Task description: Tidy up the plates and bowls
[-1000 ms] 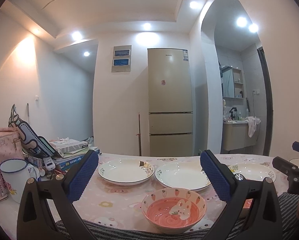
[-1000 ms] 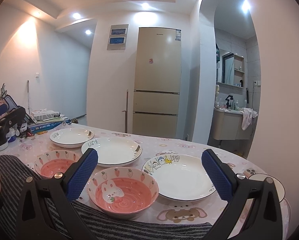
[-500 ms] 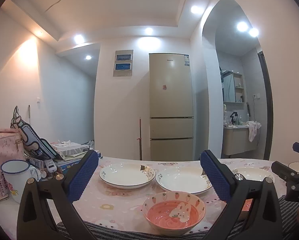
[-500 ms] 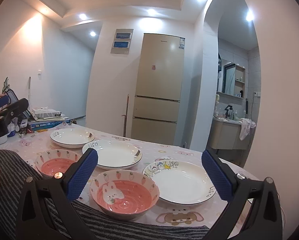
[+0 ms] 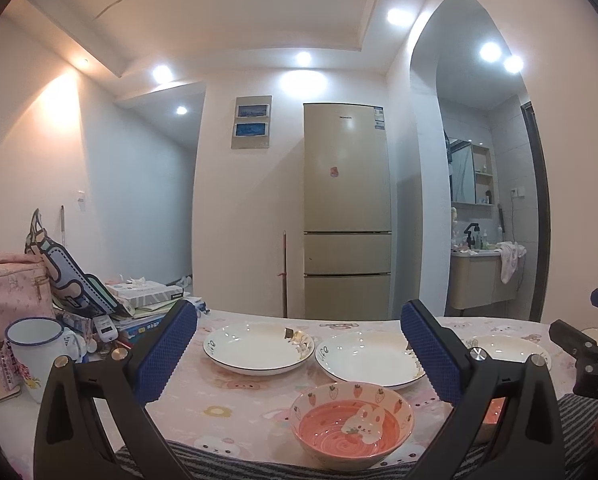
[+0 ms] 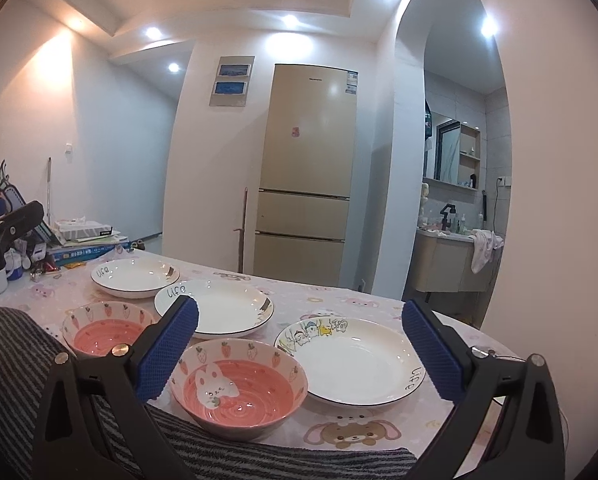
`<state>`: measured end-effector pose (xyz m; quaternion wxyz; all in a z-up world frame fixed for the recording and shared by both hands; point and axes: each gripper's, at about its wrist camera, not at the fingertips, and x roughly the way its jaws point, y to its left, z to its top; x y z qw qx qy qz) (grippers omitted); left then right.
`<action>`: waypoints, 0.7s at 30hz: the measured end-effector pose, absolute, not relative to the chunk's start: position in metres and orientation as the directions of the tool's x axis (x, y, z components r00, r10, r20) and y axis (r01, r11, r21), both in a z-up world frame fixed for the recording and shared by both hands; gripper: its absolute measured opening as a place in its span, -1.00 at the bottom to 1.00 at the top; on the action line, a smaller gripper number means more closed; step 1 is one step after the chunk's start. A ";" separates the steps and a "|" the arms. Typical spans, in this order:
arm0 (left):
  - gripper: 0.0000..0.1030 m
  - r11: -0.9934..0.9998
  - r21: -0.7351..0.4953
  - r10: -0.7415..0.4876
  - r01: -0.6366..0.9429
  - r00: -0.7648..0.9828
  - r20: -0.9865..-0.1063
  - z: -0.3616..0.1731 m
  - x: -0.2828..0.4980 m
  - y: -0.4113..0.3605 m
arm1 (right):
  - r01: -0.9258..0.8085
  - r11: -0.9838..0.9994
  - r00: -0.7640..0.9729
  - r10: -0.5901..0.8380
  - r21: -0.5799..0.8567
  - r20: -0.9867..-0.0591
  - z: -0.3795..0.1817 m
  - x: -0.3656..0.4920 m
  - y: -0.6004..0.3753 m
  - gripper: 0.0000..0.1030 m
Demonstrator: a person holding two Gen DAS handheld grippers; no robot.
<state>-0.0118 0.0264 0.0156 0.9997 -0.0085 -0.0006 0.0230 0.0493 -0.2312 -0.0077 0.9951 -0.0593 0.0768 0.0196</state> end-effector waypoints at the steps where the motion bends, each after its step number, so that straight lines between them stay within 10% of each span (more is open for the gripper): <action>1: 1.00 0.999 -0.017 0.045 -0.045 0.999 -0.002 0.018 -0.013 0.026 | -0.051 0.992 0.987 0.032 -0.118 -0.156 -0.006 0.048 -0.231 0.92; 21: 1.00 0.998 -0.038 0.047 -0.041 0.985 0.169 0.136 -0.103 -0.007 | -0.127 0.991 0.987 0.129 -0.030 0.098 0.124 -0.078 -0.257 0.94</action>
